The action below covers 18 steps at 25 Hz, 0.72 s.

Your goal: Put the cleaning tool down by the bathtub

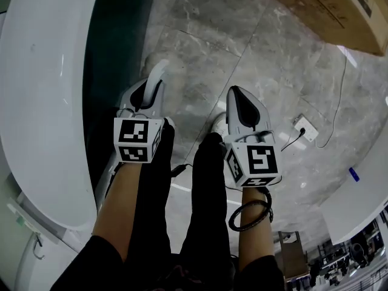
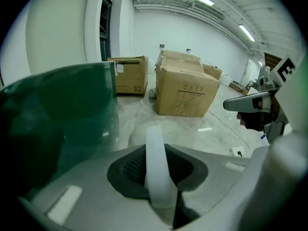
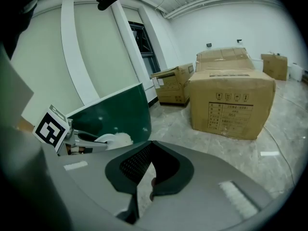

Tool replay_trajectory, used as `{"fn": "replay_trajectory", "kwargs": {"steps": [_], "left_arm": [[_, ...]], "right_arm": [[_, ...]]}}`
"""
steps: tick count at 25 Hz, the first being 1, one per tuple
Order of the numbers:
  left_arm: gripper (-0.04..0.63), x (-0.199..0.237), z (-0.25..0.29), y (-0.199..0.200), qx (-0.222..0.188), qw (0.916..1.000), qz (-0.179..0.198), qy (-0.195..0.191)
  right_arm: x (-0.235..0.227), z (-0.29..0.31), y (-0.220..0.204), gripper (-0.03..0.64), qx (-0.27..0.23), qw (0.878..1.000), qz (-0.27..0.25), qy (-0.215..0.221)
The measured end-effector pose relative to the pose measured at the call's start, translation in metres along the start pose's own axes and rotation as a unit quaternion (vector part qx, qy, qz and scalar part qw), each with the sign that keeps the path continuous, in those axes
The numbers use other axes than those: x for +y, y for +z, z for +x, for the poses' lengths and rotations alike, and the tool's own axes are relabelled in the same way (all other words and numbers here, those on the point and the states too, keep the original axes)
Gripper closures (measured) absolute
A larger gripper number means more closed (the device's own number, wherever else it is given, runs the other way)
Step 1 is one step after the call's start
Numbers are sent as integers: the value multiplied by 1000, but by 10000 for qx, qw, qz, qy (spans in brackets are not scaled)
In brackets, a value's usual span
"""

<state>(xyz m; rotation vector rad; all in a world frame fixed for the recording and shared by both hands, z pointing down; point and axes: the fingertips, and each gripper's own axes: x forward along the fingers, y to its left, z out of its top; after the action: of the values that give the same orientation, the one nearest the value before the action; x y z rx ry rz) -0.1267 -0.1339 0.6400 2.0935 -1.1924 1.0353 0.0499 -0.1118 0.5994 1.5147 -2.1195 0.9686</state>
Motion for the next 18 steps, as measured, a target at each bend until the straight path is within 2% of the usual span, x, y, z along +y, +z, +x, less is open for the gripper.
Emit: {"fn": "replay_trajectory", "kwargs": {"steps": [8, 18], "left_arm": [[507, 8, 63, -53, 110, 9999, -2, 15], [507, 13, 130, -113, 224, 9997, 20, 29]], "right_arm": [[-28, 44, -66, 597, 221, 9997, 98, 15], [-39, 94, -141, 598, 505, 9984, 85, 245]]}}
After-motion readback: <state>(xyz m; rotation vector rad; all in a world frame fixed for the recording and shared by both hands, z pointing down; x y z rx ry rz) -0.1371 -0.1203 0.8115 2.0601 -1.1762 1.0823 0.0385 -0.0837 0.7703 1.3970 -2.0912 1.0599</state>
